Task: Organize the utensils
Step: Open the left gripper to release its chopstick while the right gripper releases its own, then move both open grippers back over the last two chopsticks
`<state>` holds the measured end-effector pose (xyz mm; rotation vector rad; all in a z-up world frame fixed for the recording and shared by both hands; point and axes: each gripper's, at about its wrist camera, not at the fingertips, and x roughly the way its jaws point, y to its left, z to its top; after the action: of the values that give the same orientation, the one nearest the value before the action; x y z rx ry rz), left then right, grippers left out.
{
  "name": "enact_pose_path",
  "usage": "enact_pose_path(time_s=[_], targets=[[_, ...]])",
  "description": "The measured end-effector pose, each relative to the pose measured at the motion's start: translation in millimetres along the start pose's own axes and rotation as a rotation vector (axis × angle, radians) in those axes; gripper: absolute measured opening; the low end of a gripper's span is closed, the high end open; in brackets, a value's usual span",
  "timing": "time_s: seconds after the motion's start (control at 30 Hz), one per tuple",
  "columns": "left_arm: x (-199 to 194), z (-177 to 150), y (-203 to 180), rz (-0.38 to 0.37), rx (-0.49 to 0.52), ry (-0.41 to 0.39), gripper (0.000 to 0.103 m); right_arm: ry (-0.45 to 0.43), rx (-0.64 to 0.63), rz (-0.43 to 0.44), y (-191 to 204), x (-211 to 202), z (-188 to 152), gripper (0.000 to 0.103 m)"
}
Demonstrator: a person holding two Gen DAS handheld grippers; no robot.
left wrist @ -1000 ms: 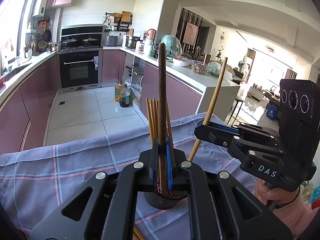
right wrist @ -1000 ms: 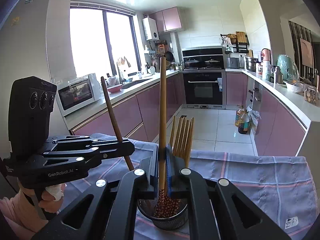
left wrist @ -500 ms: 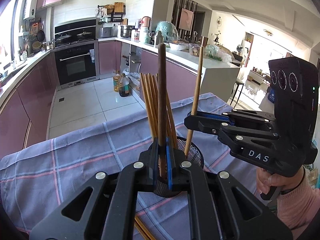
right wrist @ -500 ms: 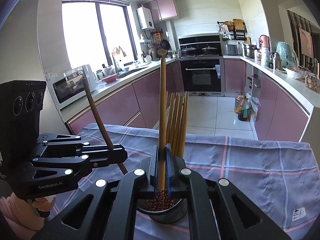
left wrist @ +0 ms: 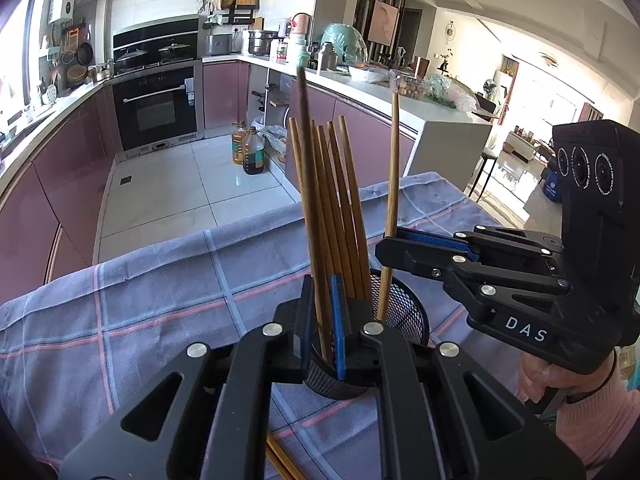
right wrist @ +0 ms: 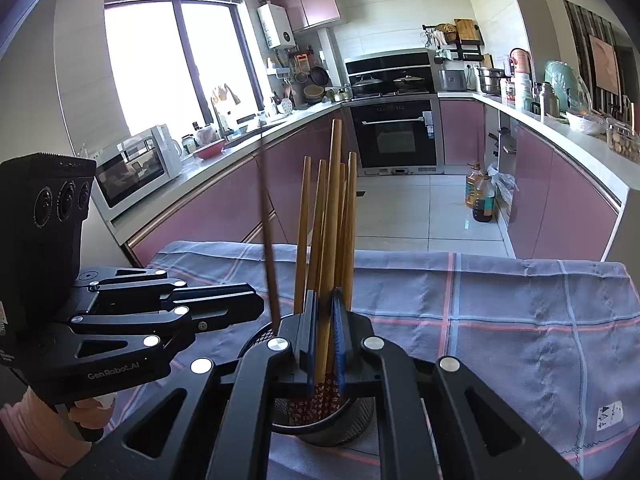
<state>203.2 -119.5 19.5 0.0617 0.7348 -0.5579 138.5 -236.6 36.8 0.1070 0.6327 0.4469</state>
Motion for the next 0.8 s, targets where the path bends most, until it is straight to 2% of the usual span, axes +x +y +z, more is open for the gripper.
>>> enact_pose_path(time_s=[0.17,0.27,0.4,0.43,0.5,0.6,0.8], targets=[[-0.6,-5.4,5.5,0.002,-0.014,-0.008,0.015,-0.001,0.008,0.001,-1.2,-0.1,-1.1,0.007],[-7.5,-8.5,6.4,0.008,-0.025,-0.023,0.021,-0.004,0.012,0.005,-0.8,-0.9,-2.1,0.008],[-21.6,-15.8,11.3,0.020,-0.033,-0.061,0.030,-0.016,0.001,0.016,2.5,-8.8,-5.7,0.024],[-26.0,-17.9,11.6,0.026,-0.031,-0.072,0.036,-0.020,-0.004,0.019,4.4,-11.2,-6.8,0.030],[-36.6,-24.0,13.0,0.044,-0.028,-0.102,0.046,-0.029,-0.018,0.022,8.7,-16.6,-9.3,0.033],[-50.7,-32.6,16.6,0.063,-0.027,-0.133,0.050,-0.037,-0.035,0.045,15.9,-25.1,-13.6,0.036],[-69.0,-59.0,31.7,0.148,-0.060,-0.164,0.082,-0.040,-0.074,0.108,37.2,-37.4,-27.8,0.047]])
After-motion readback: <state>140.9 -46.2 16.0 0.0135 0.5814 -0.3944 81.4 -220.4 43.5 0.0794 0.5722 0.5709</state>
